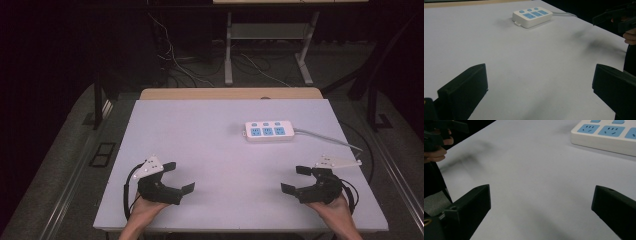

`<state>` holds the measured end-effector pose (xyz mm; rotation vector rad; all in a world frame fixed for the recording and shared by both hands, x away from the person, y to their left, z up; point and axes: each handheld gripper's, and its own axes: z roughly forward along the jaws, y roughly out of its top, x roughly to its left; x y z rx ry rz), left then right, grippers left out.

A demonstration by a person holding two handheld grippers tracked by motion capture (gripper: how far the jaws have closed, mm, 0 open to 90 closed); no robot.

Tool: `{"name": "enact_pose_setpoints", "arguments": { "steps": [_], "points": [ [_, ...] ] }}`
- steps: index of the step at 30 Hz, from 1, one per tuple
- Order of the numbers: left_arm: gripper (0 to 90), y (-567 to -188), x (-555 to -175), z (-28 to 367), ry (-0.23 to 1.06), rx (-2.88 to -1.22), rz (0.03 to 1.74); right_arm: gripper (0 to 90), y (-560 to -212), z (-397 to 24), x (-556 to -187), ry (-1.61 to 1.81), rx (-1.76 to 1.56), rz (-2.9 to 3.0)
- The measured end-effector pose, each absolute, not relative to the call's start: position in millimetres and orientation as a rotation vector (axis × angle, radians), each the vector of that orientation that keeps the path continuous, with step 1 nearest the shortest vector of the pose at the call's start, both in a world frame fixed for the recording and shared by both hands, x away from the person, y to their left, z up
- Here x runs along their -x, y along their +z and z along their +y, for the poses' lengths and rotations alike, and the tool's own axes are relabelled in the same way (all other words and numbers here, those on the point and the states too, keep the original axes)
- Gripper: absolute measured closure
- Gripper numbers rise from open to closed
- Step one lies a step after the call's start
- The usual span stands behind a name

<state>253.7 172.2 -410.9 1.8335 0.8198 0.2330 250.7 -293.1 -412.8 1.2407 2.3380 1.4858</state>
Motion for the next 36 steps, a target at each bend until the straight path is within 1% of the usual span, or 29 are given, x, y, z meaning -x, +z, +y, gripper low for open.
{"name": "enact_pose_setpoints", "arguments": {
  "steps": [36],
  "points": [
    [0.0,-417.3,-256.5,175.3,0.217,-1.846,0.845,2.2,-413.5,-292.5,-251.8,1.459,-1.258,2.390]
  ]
}}
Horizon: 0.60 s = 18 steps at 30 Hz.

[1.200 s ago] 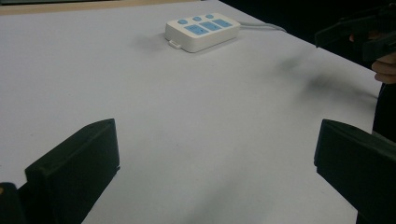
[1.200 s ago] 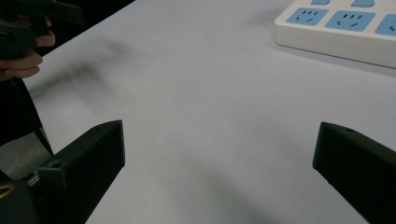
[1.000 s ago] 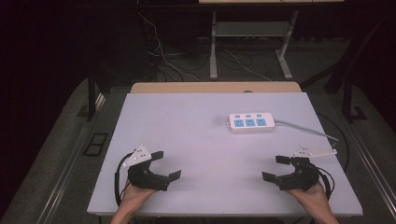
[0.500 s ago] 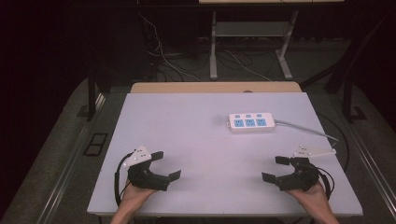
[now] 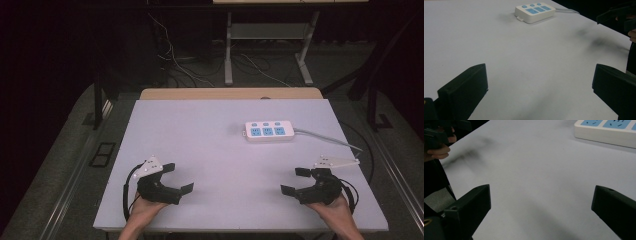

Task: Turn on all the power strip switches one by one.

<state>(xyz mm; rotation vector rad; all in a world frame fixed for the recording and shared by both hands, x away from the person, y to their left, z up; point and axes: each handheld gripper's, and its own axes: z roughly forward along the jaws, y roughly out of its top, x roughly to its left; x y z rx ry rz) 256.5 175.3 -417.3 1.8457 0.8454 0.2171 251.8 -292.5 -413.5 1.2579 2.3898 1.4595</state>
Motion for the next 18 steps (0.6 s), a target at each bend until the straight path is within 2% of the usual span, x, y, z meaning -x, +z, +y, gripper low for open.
{"name": "enact_pose_setpoints", "arguments": {
  "steps": [18],
  "points": [
    [0.0,-417.7,-255.8,176.2,0.214,-1.843,0.851,2.2,-393.2,-283.0,-274.9,1.385,-1.212,2.463]
  ]
}}
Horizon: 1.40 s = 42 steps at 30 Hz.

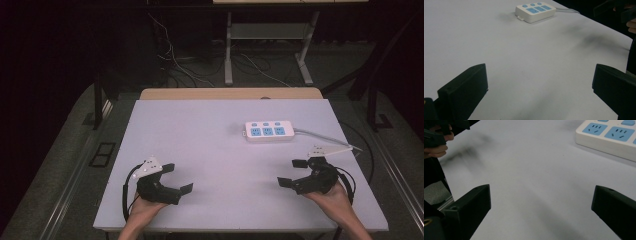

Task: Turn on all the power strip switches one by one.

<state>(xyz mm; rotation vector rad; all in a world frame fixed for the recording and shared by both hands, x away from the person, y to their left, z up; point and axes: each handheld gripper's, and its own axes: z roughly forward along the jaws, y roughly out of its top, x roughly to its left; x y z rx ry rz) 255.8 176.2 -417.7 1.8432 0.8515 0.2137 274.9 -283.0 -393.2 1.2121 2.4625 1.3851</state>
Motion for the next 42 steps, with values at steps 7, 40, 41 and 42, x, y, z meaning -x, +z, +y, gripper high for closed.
{"name": "enact_pose_setpoints", "arguments": {
  "steps": [7,40,41,42],
  "points": [
    [0.0,-417.8,-255.6,176.3,0.214,-1.841,0.852,2.2,-381.3,-279.5,-285.8,1.358,-1.180,2.487],
    [0.0,-418.3,-256.2,177.7,0.209,-1.849,0.849,2.3,-343.5,-254.2,-356.3,1.241,-1.077,2.579],
    [0.0,-418.3,-256.3,177.8,0.208,-1.850,0.849,2.3,-343.5,-253.5,-358.9,1.237,-1.075,2.582],
    [0.0,-418.4,-256.4,177.7,0.210,-1.850,0.849,2.3,-343.7,-252.6,-361.4,1.238,-1.074,2.583]
  ]
}}
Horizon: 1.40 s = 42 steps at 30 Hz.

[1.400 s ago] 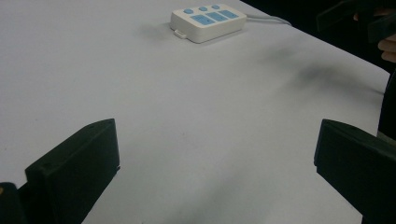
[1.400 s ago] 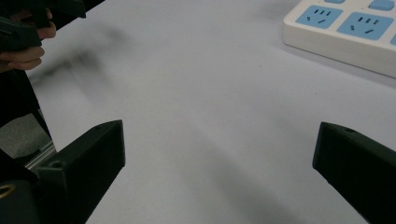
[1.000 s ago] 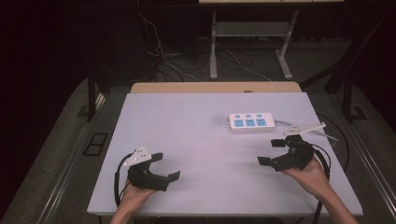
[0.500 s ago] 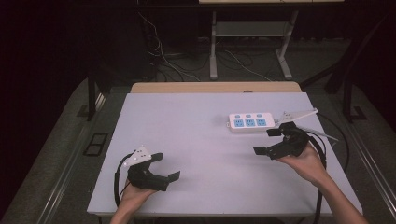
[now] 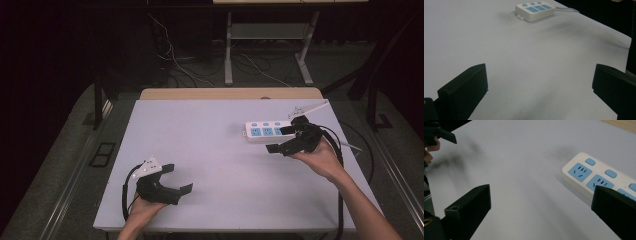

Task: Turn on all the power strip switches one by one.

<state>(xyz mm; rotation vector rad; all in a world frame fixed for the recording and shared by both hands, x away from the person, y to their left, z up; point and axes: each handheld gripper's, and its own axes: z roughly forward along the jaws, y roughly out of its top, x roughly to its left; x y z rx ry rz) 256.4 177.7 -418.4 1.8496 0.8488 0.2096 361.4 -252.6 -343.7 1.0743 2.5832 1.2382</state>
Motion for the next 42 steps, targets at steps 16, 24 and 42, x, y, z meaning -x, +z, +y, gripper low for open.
{"name": "enact_pose_setpoints", "arguments": {
  "steps": [16,24,42],
  "points": [
    [0.0,-418.8,-256.9,178.1,0.205,-1.850,0.849,2.3,-343.7,-242.3,-393.6,1.201,-1.087,2.595],
    [0.0,-418.6,-256.6,177.9,0.206,-1.851,0.848,2.4,-342.2,-240.9,-409.0,1.204,-1.120,2.577],
    [0.0,-418.7,-256.6,178.9,0.203,-1.847,0.853,2.4,-337.4,-228.7,-440.3,1.169,-1.138,2.576]
  ]
}}
